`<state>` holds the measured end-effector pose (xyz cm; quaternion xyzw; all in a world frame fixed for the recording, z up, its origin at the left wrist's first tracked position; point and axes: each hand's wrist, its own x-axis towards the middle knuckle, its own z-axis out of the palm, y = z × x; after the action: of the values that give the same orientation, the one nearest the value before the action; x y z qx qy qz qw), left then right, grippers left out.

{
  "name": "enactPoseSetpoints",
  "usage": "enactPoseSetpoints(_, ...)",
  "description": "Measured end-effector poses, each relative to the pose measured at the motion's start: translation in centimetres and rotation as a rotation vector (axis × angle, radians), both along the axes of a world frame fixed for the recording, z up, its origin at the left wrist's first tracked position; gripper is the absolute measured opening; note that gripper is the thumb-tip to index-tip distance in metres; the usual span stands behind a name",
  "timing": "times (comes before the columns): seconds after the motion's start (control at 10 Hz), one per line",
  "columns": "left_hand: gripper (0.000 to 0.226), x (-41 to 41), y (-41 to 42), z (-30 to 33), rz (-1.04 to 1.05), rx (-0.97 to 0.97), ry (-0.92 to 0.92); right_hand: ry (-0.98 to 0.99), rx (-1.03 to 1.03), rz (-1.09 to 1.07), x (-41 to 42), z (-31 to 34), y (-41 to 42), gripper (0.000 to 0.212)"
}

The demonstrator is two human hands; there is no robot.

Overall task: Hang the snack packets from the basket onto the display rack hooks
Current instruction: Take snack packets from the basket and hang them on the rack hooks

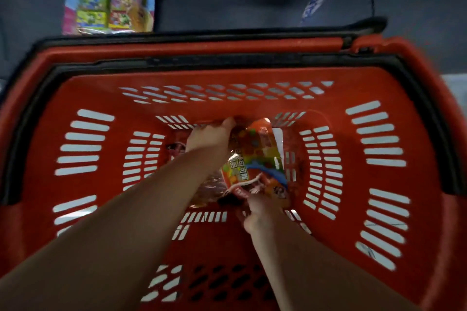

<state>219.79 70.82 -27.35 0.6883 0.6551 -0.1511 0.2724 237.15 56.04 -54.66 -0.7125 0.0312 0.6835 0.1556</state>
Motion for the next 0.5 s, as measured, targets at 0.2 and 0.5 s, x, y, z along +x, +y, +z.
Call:
enactPoseSetpoints(0.2,0.035,-4.0,-1.3,8.5,0.454,-0.008,-0.357,-0.225,0.332,0.009,-2.2,32.8,5.9,0.018)
enactPoseSetpoints(0.5,0.016,-6.2,0.0,36.3,0.545,0.141,-0.804,-0.473,0.836,0.367,0.1,62.5,14.0,0.012)
